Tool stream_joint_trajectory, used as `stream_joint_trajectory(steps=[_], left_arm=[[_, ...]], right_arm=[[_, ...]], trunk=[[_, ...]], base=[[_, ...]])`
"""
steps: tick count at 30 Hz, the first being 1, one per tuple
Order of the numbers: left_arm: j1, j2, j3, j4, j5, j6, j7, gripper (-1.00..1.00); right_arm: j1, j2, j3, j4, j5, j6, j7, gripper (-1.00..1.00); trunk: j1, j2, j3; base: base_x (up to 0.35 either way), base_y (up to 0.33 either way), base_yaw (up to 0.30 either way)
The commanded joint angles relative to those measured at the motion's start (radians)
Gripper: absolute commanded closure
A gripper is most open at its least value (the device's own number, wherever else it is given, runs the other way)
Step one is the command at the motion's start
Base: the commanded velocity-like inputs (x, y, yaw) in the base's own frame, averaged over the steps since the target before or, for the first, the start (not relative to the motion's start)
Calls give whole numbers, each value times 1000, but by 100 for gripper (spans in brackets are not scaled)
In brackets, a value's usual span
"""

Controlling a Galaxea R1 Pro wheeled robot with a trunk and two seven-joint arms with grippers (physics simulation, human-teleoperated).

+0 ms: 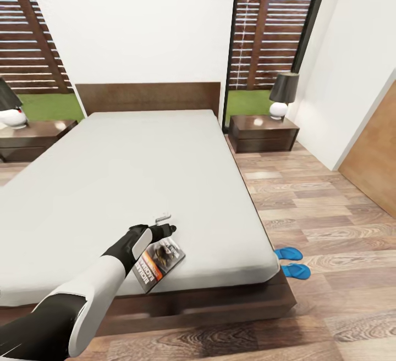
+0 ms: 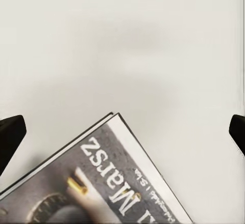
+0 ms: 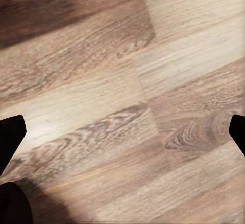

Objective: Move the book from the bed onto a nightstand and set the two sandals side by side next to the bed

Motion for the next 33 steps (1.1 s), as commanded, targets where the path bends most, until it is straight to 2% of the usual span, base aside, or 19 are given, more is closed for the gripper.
stream_joint_trajectory(steps=[1,19,31,33], left_arm=[[0,1,-7,-2,9,4,5,-100],[0,-10,-8,-2,9,3,5,-100],[0,-11,-7,-2,9,0,3,-100],[0,-11,-6,-2,9,1,-20,-100]], right_arm=[[-2,0,-3,5,-7,-8,7,-100],[-2,0,-5,4,-9,-8,5,-100],[-2,0,-5,5,-9,-39,5,-100],[-2,0,-5,5,-9,-40,5,-100]], trunk=[[-4,7,2],[-73,133,59],[-119,217,96],[-127,231,103]], base=[[0,0,0],[0,0,0],[0,0,0],[0,0,0]])
